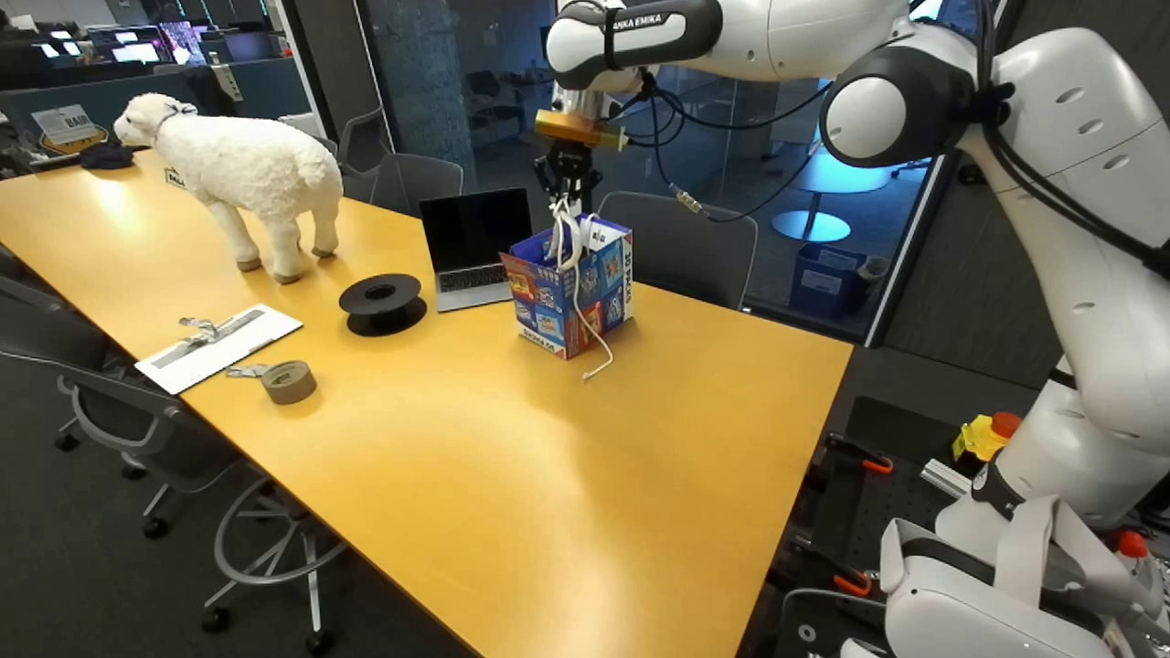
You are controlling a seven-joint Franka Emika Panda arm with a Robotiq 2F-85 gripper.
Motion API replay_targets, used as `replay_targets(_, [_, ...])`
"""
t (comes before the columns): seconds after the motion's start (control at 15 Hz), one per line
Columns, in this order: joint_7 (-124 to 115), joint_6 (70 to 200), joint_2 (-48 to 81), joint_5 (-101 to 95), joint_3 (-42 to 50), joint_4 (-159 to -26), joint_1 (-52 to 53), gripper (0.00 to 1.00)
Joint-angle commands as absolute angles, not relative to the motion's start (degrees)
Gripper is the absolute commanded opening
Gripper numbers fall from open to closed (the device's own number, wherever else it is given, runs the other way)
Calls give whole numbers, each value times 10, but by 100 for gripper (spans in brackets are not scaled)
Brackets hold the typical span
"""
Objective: Put one rope in the box, the move the box to the right, the put the remaining ropes in the box
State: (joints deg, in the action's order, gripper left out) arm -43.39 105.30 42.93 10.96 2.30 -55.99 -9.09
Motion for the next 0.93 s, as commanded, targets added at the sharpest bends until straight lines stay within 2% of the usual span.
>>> replay_targets(0.0, [-464,1034,483,97,36,-480,-85,7])
replay_targets(0.87, [-681,1056,589,24,146,-377,-91,7])
